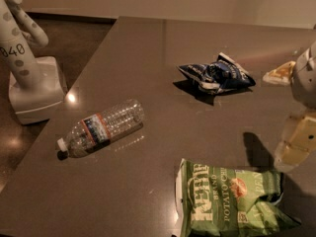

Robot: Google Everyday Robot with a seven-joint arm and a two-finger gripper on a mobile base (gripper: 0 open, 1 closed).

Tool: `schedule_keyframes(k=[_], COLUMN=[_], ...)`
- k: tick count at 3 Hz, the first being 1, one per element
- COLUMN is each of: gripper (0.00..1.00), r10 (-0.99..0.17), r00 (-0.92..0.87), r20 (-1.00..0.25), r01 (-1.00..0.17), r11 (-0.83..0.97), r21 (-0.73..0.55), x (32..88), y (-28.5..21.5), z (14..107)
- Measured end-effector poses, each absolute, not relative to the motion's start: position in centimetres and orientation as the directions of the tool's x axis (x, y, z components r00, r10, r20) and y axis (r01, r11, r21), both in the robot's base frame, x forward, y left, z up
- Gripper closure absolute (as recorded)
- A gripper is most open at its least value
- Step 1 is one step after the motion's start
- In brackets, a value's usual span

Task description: Move green jalapeno chip bag near water bottle

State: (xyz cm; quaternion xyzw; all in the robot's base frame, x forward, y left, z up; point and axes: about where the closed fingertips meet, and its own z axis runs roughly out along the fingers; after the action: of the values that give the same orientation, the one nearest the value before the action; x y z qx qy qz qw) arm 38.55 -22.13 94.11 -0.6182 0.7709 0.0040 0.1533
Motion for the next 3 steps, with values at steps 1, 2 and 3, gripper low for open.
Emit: schedule_keyframes(k=[1,2,3], gripper=[0.0,0.0,0.0], r10=[-0.954,-0.956,-0.956], r00=[-0.158,-0.105,-0.017], r20=[-0.253,-0.274,-0.291], r01=[-0.965,-0.977,-0.991], r11=[0.203,0.151,0.055], r21=[-0.167,-0.151,-0.122], x=[36.6,34.4,31.9], y=[-22.2,-21.7,-20.5], z=[92.6,91.2,89.7])
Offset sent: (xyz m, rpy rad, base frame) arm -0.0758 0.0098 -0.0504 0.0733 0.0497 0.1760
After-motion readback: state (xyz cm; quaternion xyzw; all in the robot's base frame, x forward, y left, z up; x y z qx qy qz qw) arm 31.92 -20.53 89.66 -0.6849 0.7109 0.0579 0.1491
